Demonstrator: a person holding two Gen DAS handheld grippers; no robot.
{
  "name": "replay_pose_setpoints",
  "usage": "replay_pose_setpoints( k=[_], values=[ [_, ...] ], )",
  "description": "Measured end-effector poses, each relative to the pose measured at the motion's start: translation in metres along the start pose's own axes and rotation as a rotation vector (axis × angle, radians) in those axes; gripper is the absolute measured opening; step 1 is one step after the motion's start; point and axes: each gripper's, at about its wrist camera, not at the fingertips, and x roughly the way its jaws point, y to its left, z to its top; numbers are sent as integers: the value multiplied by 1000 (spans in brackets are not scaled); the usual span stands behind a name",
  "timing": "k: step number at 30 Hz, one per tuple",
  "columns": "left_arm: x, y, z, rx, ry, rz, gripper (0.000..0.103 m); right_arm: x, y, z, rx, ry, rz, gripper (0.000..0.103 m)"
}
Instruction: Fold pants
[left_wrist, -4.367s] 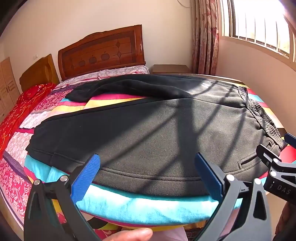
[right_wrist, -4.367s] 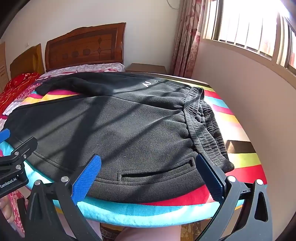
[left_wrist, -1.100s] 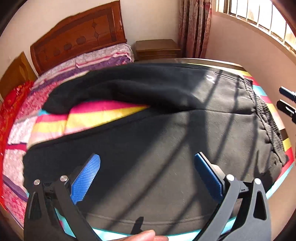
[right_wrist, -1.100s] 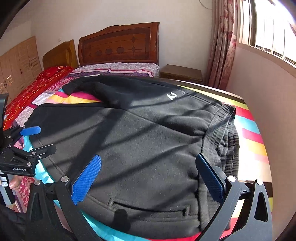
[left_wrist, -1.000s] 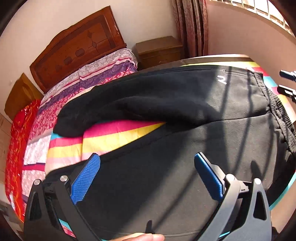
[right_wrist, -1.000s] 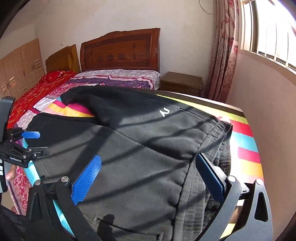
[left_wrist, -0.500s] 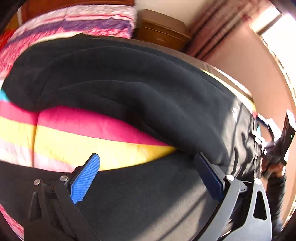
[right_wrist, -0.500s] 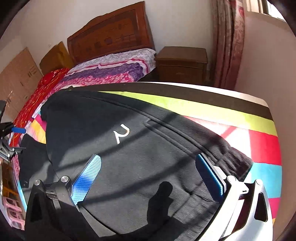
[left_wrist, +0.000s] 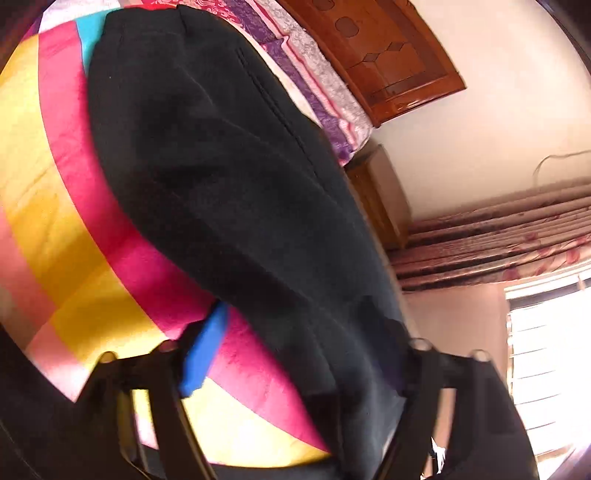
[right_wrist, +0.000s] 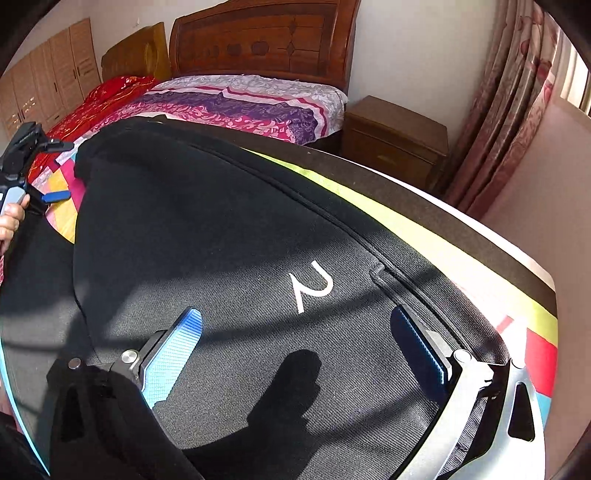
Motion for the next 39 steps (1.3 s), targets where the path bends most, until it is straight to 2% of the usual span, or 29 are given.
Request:
replay_pose_setpoints(
  k=[2,3,5,8,10,11,12,13,14,15,17,19,21,24,27,30,32,33,35,37,39],
  values=[
    [8,-2,-3,13,33,4,28,0,0,-1,5,4,0,99],
    [9,-3,-6,25,52,7,15,-2,0,-2,4,0,-5,99],
    [-9,-5,-13,54,-2,7,12,-3,-1,-3,6,-4,-12,99],
    [-42,-16,-19,190,-93,24,12,-2,-5,-4,27,-6,-24,99],
    [-42,-15,-19,248,-82,100,12,-3,-9,-6,45,-7,-32,99],
    [-33,-9,-18,231,-35,144,12,-3,-10,-6,56,-8,-32,99],
    [-21,2,-18,217,22,177,15,-4,-11,-6,64,-10,-27,99],
    [-18,5,-20,251,17,178,17,-5,-11,-7,68,-12,-21,99],
    [-19,1,-22,312,-10,197,30,-6,-11,-8,69,-16,-19,99],
    [-24,-1,-22,342,-40,199,58,-7,-10,-9,68,-18,-18,99],
    [-41,-8,-23,367,-128,174,92,-5,-7,-9,67,-13,-21,99],
    [-59,-14,-28,392,-229,283,92,-5,2,-6,63,-15,-28,99],
    [-67,-18,-24,405,-274,338,93,-8,16,1,50,-36,2,99],
    [-65,-6,18,334,-266,383,93,-11,46,16,-11,-60,54,99],
    [-72,25,75,255,-286,491,88,0,76,29,-85,-43,92,99],
    [-62,43,132,205,-233,517,88,14,105,48,-138,-37,111,99],
    [-59,53,159,183,-213,462,88,16,122,59,-146,-41,165,99],
    [-56,51,170,187,-211,450,88,16,122,59,-146,-41,165,99],
    [-48,35,186,262,-224,414,86,17,135,71,-167,-51,192,99],
    [-28,3,196,427,-224,407,85,18,144,78,-200,-67,180,99],
    [-1,-28,197,614,-163,386,85,22,146,83,-222,-67,178,99]
  ],
)
